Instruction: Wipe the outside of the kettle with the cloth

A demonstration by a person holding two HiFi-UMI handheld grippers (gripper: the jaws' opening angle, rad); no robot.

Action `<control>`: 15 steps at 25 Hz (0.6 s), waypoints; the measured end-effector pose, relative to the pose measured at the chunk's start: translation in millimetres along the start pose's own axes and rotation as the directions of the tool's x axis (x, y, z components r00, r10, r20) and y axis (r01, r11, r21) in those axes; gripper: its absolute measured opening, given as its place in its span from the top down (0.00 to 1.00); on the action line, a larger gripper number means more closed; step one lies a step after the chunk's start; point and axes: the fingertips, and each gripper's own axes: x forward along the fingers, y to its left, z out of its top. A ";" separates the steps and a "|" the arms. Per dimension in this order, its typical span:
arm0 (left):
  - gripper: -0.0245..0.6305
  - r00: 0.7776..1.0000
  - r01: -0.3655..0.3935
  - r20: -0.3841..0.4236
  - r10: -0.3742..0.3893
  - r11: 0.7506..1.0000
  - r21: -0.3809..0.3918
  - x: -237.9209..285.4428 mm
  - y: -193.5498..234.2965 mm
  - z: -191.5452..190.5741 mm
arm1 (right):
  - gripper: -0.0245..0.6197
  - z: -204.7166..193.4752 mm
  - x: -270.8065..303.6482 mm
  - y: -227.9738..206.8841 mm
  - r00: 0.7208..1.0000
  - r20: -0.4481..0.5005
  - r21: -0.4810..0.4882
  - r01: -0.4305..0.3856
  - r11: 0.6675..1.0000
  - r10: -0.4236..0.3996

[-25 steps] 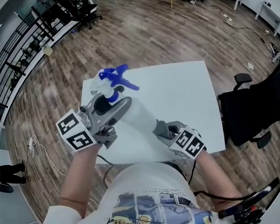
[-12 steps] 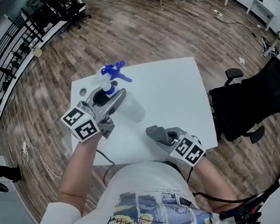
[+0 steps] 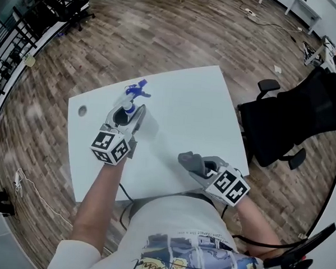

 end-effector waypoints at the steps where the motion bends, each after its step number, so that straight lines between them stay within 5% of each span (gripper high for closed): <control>1: 0.66 1.000 -0.013 -0.007 0.013 1.000 -0.001 2.8 3.0 -7.2 | 0.76 -1.8 -3.3 -1.0 1.000 -0.009 0.002 0.006 1.000 -0.006; 15: 0.65 0.997 -0.074 -0.002 0.075 0.994 0.084 19.6 2.6 -46.6 | 0.76 -19.4 -28.4 -14.5 0.998 -0.051 0.043 0.041 0.998 -0.039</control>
